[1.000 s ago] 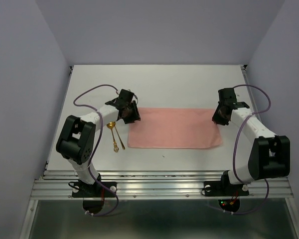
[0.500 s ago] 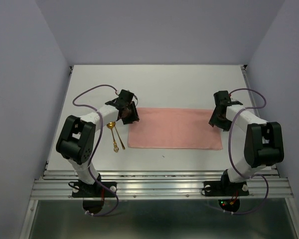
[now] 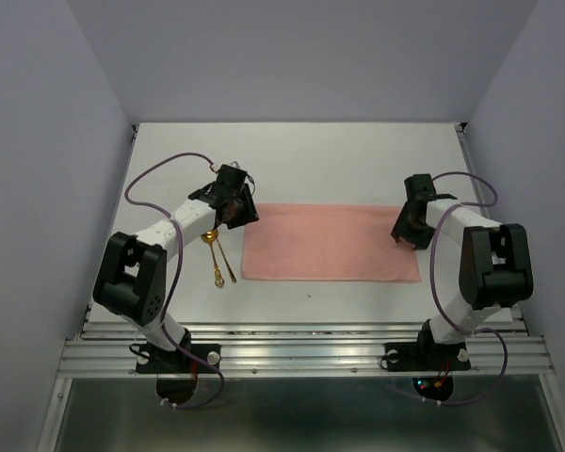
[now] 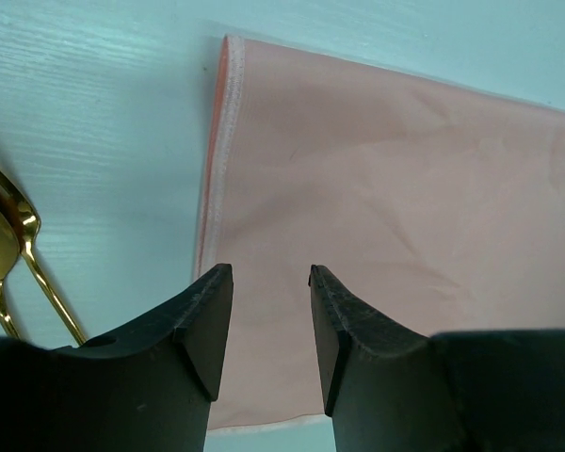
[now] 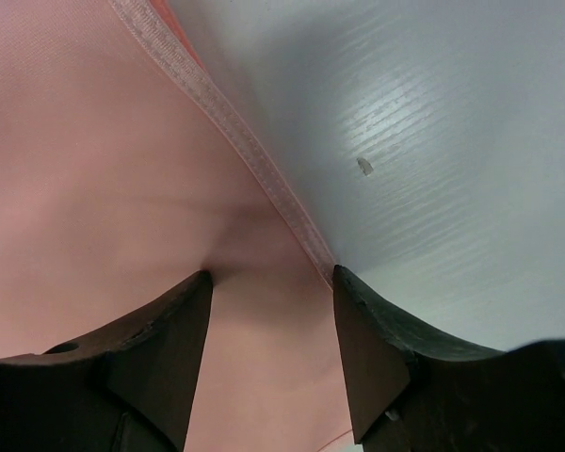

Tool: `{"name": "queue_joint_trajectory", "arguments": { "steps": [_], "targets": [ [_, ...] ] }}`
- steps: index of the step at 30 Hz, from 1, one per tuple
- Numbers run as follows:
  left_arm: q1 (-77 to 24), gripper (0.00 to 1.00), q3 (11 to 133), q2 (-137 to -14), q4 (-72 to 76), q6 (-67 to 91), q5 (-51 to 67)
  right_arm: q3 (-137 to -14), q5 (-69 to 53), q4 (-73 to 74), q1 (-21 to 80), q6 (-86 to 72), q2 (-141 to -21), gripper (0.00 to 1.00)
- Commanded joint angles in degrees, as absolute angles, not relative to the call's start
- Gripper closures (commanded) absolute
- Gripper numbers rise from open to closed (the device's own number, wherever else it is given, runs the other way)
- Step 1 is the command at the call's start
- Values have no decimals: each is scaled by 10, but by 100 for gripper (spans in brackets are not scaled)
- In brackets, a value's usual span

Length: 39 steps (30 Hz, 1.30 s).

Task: Fold the napkin into a case and place the utensils inside
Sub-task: Pick up the rectangle-folded napkin from the center of the board.

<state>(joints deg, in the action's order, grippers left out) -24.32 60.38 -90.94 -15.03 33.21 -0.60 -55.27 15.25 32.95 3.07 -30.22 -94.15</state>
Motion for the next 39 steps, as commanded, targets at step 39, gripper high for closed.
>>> {"name": "queue_joint_trajectory", "arguments": {
  "steps": [39],
  "targets": [
    [-269, 51, 526, -983, -96, 361, -6, -510, 226, 290, 8, -337, -885, 42]
  ]
}}
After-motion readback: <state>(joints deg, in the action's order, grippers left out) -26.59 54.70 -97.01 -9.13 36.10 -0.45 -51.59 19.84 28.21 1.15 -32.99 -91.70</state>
